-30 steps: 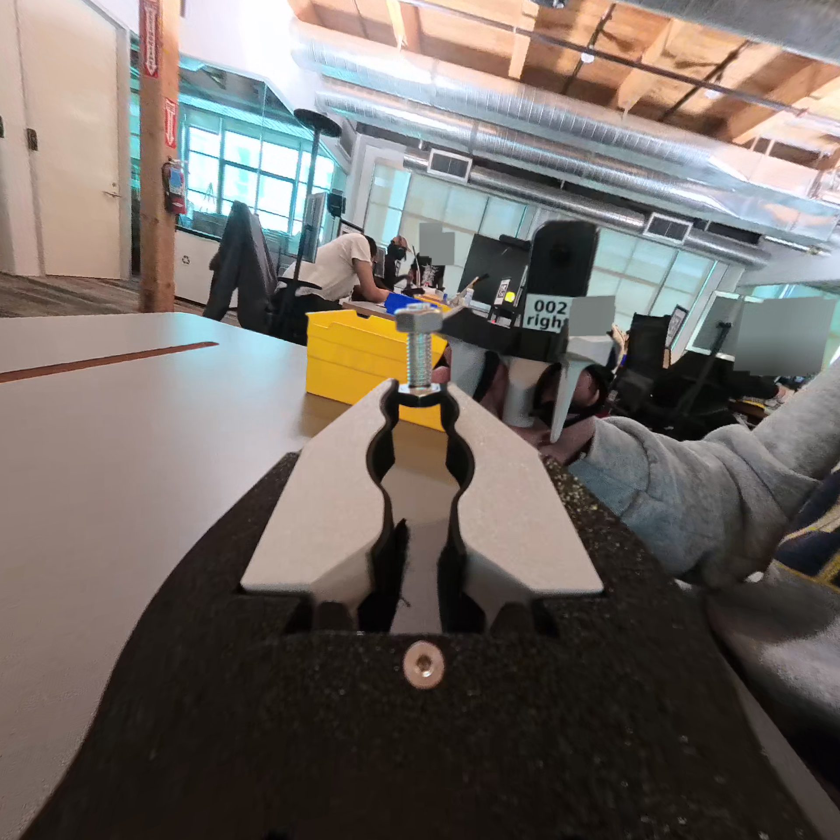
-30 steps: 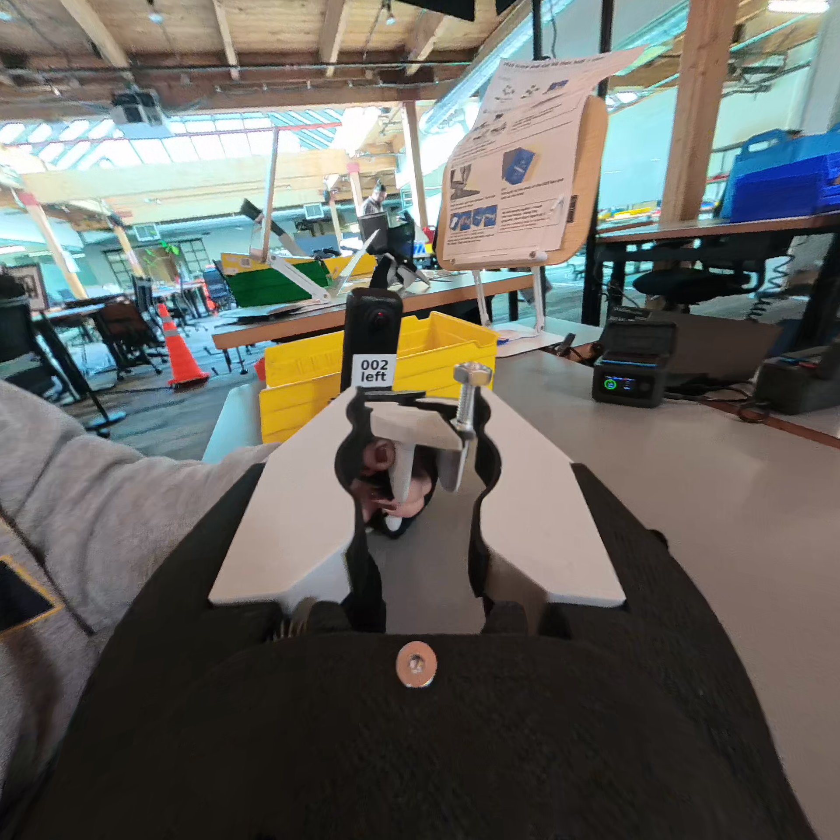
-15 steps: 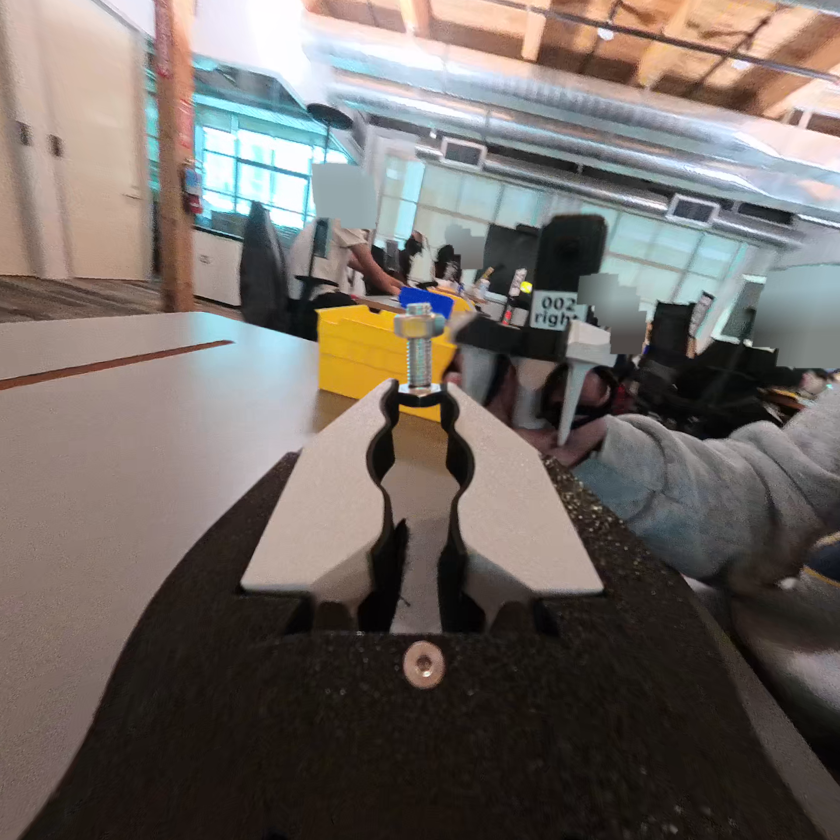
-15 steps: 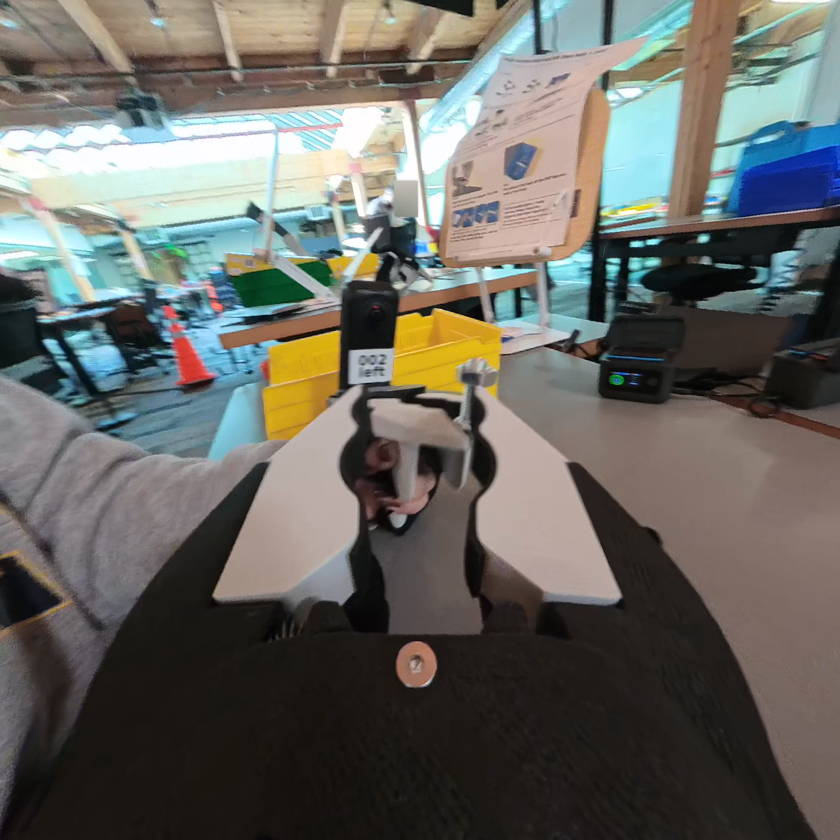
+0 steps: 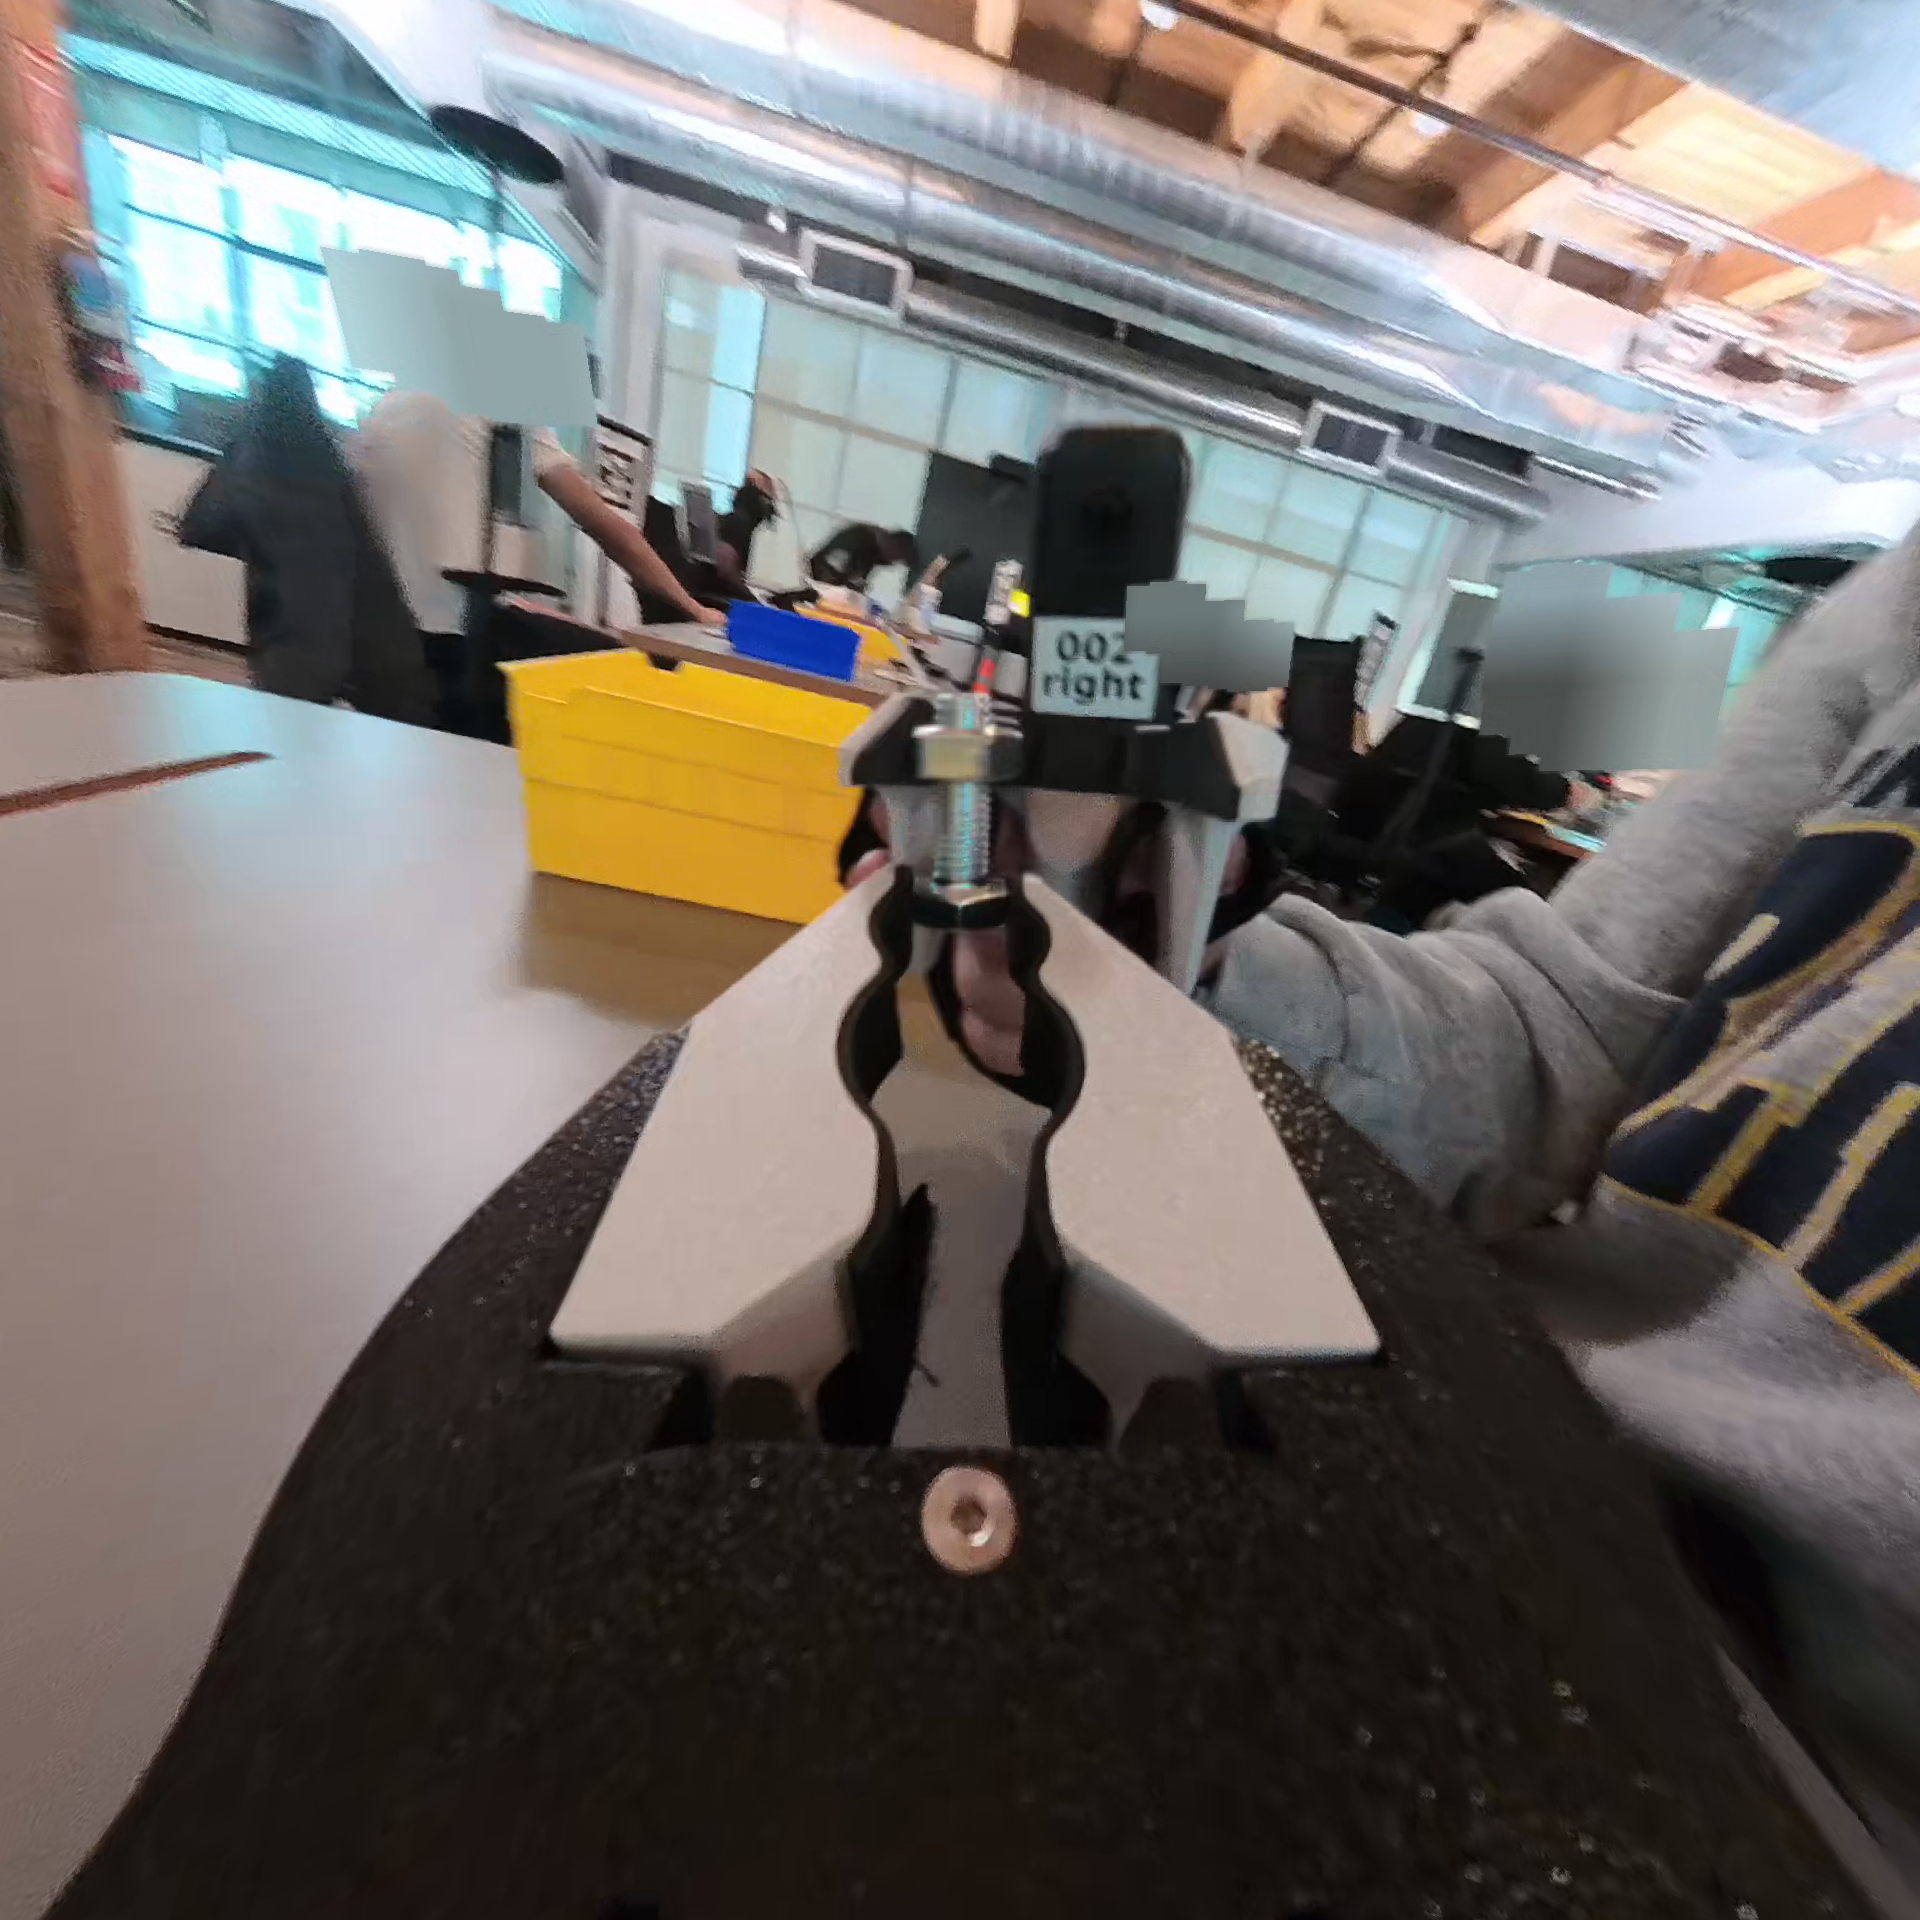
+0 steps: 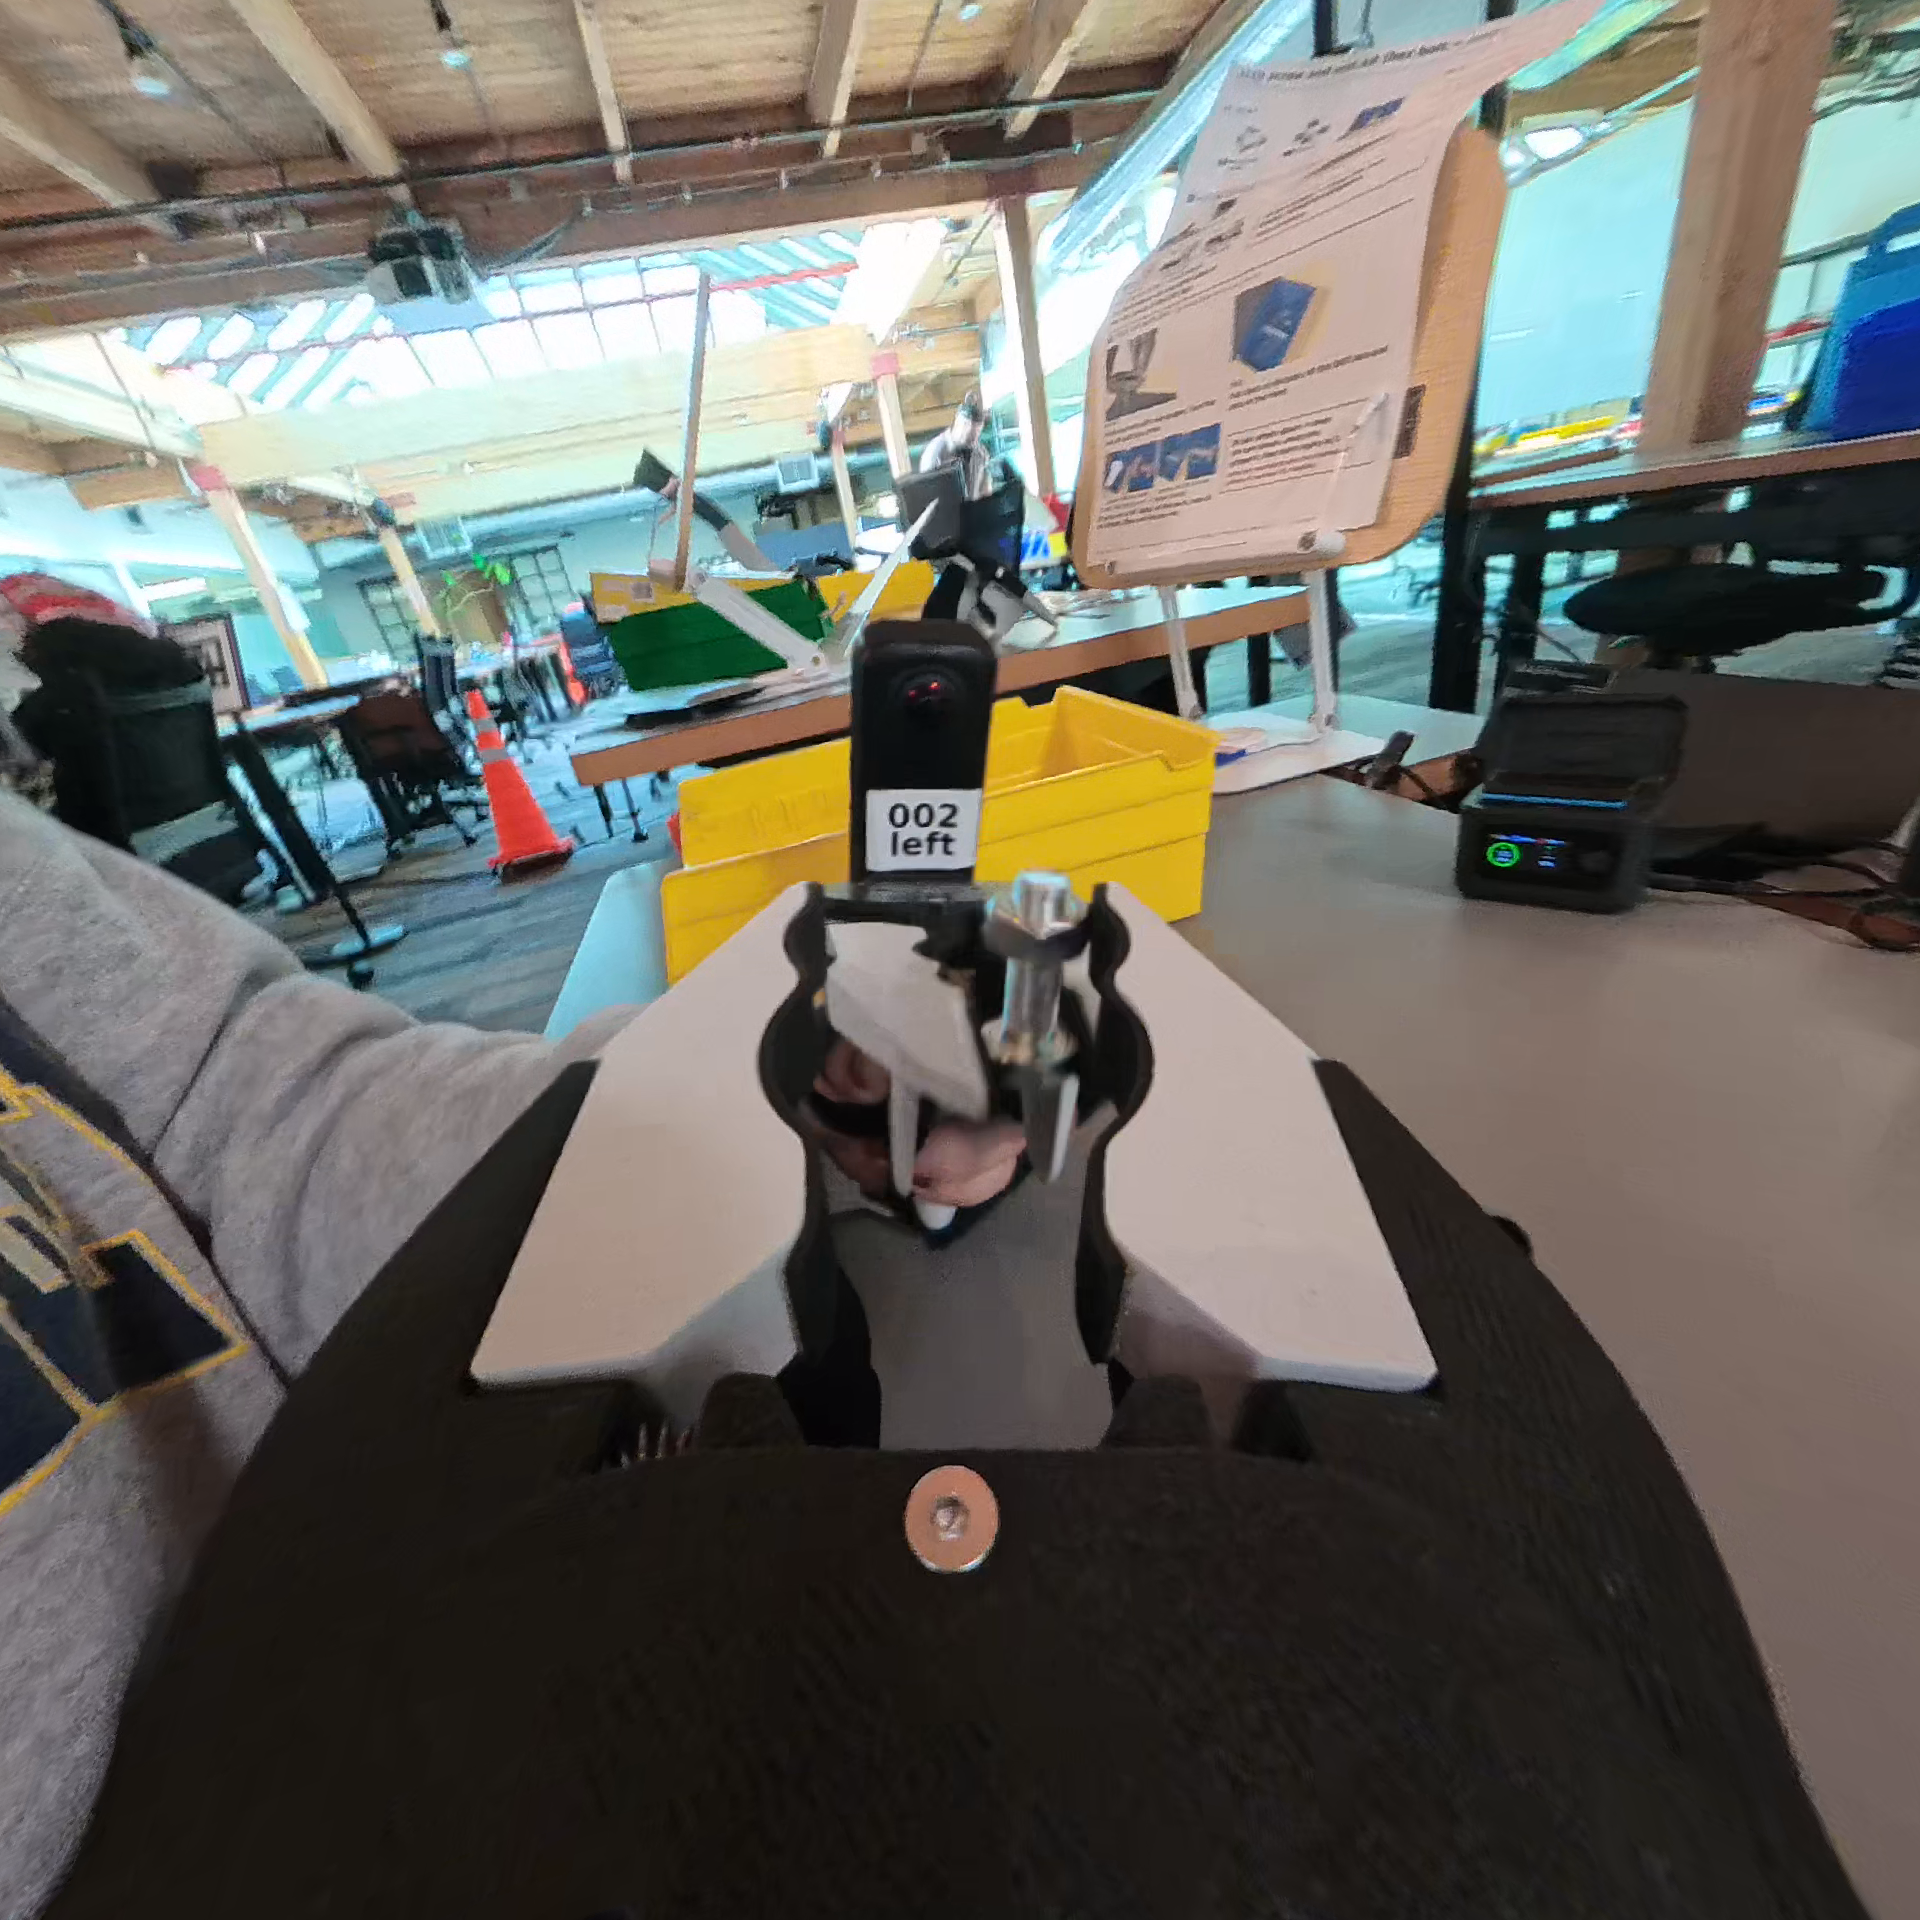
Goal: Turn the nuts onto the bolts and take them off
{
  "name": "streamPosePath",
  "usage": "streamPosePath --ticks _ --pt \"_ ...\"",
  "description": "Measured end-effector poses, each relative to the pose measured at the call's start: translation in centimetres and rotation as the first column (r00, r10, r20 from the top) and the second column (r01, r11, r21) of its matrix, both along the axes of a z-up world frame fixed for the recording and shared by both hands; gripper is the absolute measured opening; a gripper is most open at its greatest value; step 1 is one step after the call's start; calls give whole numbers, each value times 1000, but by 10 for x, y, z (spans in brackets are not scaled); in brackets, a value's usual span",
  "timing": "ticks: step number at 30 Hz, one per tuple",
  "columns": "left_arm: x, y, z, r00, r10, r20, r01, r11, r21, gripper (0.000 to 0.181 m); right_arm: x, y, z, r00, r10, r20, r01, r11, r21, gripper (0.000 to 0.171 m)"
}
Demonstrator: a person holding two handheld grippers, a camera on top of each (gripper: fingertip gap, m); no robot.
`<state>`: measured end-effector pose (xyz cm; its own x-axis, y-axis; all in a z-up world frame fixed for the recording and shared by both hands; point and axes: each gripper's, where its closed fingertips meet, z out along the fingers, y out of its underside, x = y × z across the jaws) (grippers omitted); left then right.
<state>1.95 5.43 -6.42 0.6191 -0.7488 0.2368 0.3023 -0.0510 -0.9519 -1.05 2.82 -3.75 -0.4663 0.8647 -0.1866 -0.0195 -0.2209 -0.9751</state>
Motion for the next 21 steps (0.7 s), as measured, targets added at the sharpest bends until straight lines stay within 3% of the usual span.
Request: streamPosePath --ticks 2,3,6,11,13,16,18,21 --pt "-16 4 2 997 80 21 -79 997 -3 15 8 10 3 1000 -1 -18 1 999 -43 47" --pt "-20 6 0 995 97 21 -97 995 -18 15 12 10 4 999 20 -27 -21 998 -55 32" --pt "-11 4 -4 999 51 -20 -51 998 -27 15 6 21 4 999 -51 -13 50 997 -55 50" --pt "21 -3 -12 992 -86 -96 82 996 -40 15 -4 -1 -2 999 12 34 -13 999 32 50" --pt "15 0 -12 995 -49 -91 46 998 -40 15 -3 -6 -4 999 26 39 -28 998 61 44" --pt "-15 6 -8 991 118 -57 -120 992 -26 15 1 10 -7 997 -68 42 63 992 106 52" --pt "-37 10 -3 978 205 27 -204 978 -31 15 11 9 -11 997 -43 63 33 988 153 28" --pt "-32 8 -3 987 156 26 -155 988 -26 15 7 22 -11 989 -133 60 121 979 162 43"
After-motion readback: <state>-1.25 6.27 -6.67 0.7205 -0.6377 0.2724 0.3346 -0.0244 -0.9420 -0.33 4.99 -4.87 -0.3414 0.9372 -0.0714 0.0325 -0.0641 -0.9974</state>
